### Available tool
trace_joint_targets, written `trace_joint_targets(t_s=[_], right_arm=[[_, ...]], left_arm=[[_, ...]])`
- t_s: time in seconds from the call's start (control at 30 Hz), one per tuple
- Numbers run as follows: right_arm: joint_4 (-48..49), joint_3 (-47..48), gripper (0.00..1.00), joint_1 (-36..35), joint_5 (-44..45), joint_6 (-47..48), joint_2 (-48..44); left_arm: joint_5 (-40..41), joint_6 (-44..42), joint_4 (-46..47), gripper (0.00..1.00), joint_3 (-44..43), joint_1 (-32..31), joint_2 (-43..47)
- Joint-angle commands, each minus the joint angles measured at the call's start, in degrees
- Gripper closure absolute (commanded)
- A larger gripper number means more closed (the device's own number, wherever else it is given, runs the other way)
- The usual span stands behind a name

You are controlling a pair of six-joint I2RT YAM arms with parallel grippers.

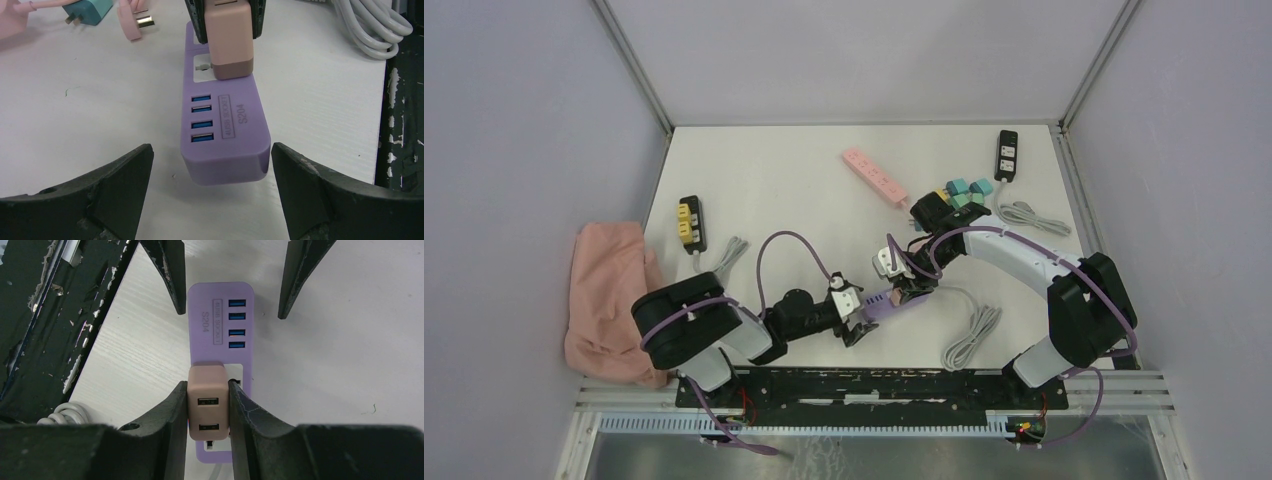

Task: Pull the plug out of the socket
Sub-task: Remove the plug from the socket.

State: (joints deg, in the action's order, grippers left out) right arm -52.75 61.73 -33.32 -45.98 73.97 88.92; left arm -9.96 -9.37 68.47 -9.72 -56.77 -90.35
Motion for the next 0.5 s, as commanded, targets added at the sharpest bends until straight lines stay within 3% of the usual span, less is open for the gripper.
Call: trace_joint_targets(t_s=[0.0,0.17,0.33,0.4,0.47], right_arm=[[-1.0,0.5,1.00,0.2,-3.3,1.1,-1.5],[-0.4,0.5,1.00,0.2,-3.5,0.4,-1.4],[-0.1,0.7,1.00,0.2,-4.4,-0.5,-1.5],[-0.3,0.8,1.00,0.2,-4.7,-0.7,-1.5],[-0.7,0.9,1.00,0.2,-4.8,-0.5,-1.5]], left_arm=[[0.9,-1.1,6.1,0.07,-2.3,-0.4,-1.2],[-0.9,1.2,6.8,0.13,-3.8,-0.4,-2.2],[-1.6,2.5,7.7,0.25,-4.2,-0.5,-4.4],[-1.7,2.6,7.7,0.37,-4.2,-0.4,-4.8],[-1.6,2.6,7.6,0.61,-3.9,-0.4,-4.8]])
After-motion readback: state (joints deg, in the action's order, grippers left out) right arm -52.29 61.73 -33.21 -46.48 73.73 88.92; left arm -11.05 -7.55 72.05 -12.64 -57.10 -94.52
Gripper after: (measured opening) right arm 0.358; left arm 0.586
